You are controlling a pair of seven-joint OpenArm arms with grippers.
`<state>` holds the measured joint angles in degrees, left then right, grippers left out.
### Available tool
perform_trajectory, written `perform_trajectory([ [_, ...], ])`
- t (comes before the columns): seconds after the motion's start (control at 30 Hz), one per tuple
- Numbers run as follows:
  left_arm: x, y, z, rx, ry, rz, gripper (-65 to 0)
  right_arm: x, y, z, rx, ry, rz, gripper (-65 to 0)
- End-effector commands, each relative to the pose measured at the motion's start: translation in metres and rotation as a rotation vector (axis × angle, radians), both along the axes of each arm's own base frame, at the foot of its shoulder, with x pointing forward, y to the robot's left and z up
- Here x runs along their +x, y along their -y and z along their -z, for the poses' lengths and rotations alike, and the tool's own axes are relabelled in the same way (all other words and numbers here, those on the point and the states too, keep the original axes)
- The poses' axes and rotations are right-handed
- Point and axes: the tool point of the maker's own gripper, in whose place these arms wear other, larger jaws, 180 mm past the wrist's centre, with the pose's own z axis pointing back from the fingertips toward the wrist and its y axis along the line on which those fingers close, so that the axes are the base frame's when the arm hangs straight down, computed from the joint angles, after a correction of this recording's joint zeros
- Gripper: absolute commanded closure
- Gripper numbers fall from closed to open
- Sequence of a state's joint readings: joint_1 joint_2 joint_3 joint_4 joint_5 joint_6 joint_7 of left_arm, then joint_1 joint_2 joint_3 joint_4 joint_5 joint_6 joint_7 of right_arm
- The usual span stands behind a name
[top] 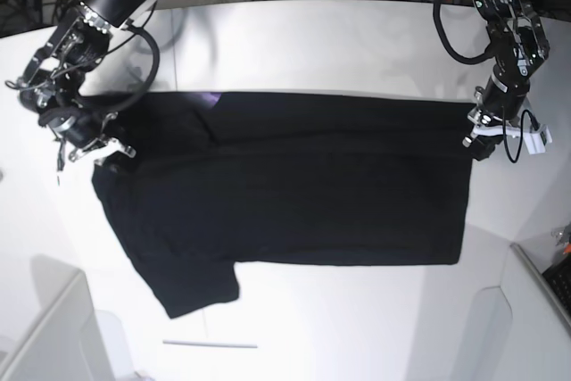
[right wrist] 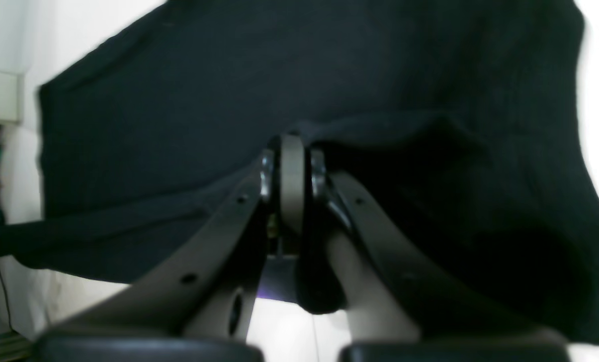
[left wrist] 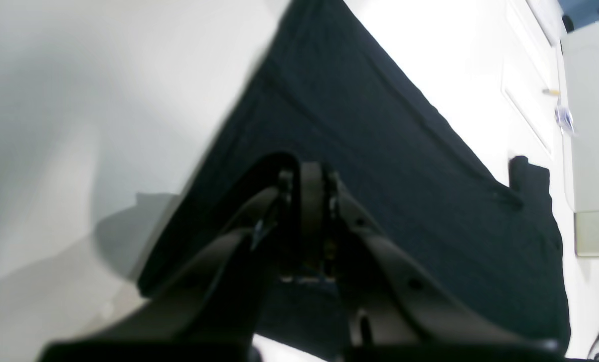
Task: Fold the T-shirt properly
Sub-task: 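Lift the shoulders with both grippers and fold them over the shirt body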
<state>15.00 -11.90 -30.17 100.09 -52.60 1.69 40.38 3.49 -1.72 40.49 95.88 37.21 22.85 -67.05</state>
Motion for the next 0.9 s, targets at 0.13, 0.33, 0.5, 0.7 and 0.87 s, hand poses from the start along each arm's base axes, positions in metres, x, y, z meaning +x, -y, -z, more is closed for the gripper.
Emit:
perform_trajectory([
  [0.13, 0.012, -0.007, -0.010, 0.007, 0.042, -0.011, 0.0, 0.014, 0.004, -0.018, 0.001, 0.067, 0.015, 0.0],
  [0.33, 0.012, -0.011, 0.001, -0.013, 0.017, -0.028, 0.0, 0.013, 0.006, -0.018, 0.000, 0.066, 0.020, 0.0],
  [0.5, 0.020, -0.010, -0.004, -0.014, 0.038, -0.025, 0.0, 0.013, 0.006, -0.018, 0.000, 0.064, 0.019, 0.0],
  [0.7, 0.021, -0.010, -0.005, -0.017, 0.042, -0.027, 0.0, 0.011, 0.006, -0.016, 0.002, 0.060, 0.023, -6.6],
  [0.87, 0.019, -0.011, -0.005, -0.016, 0.040, -0.028, -16.9, 0.010, 0.007, -0.015, 0.002, 0.058, 0.025, -30.3],
])
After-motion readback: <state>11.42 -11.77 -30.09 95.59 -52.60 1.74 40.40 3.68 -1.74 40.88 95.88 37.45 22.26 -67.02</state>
